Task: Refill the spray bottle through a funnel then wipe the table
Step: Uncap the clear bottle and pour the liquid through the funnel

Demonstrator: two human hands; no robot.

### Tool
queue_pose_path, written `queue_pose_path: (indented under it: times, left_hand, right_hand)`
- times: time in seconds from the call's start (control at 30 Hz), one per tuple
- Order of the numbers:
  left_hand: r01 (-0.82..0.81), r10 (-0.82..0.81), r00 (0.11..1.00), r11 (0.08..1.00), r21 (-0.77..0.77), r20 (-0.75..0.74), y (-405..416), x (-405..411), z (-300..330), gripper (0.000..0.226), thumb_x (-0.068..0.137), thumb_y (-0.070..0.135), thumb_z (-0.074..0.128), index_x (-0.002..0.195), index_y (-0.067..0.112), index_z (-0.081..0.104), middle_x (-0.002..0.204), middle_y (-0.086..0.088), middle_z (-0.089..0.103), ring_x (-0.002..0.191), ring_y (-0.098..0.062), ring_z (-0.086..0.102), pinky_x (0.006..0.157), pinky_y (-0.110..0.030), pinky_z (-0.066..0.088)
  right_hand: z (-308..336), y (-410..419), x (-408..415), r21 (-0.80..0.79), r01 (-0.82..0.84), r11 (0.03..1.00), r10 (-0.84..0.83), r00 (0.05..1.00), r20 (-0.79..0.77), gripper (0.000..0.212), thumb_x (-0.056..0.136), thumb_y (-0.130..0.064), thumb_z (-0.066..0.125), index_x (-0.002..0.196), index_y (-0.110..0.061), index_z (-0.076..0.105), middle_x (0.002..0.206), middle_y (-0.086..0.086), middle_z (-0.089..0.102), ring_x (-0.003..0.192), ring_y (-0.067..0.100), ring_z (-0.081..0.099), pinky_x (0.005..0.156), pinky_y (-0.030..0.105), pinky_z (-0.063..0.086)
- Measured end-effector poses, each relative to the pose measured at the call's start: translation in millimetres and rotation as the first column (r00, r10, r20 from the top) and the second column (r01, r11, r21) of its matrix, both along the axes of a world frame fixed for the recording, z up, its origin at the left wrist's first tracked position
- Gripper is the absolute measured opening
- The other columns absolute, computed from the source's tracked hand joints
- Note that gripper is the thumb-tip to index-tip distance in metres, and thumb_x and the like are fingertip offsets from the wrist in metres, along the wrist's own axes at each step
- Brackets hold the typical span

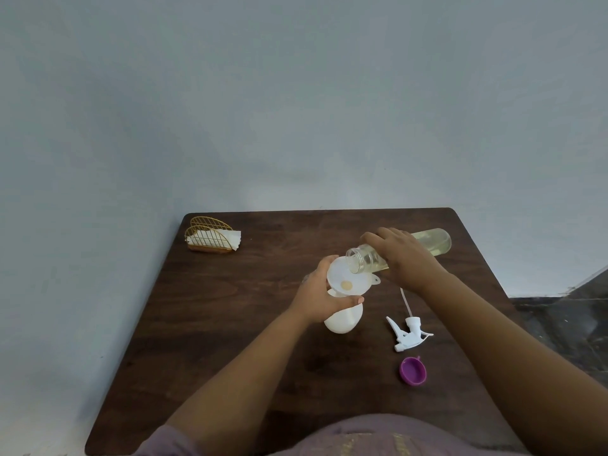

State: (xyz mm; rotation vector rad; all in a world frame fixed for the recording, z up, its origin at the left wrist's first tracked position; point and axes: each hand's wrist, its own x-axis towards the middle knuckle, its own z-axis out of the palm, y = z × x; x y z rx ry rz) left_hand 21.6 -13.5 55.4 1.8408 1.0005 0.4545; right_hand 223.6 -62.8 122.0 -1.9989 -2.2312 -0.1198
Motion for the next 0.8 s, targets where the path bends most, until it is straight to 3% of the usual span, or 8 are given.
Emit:
queue_pose_path:
  times: [0.8]
  left_hand:
    - [0.011,-0.011,1.0,1.0,0.001,-0.027,0.4,1.4,2.3,0.089,0.066,0.048,0.083,0.139,0.036,0.035,0.135,0.012,0.049,0.12,-0.015,0.05,0.099,-0.042,0.051]
  right_hand:
    - [6.1,-3.9,1.0,-0.01,0.017,1.0,-0.017,1.0,0.01,0.054,0.073,-0.01,0.072,0.12,-0.025,0.05,0.102,0.001,0.058,0.096,0.023,0.055,0.084,0.034,0.045]
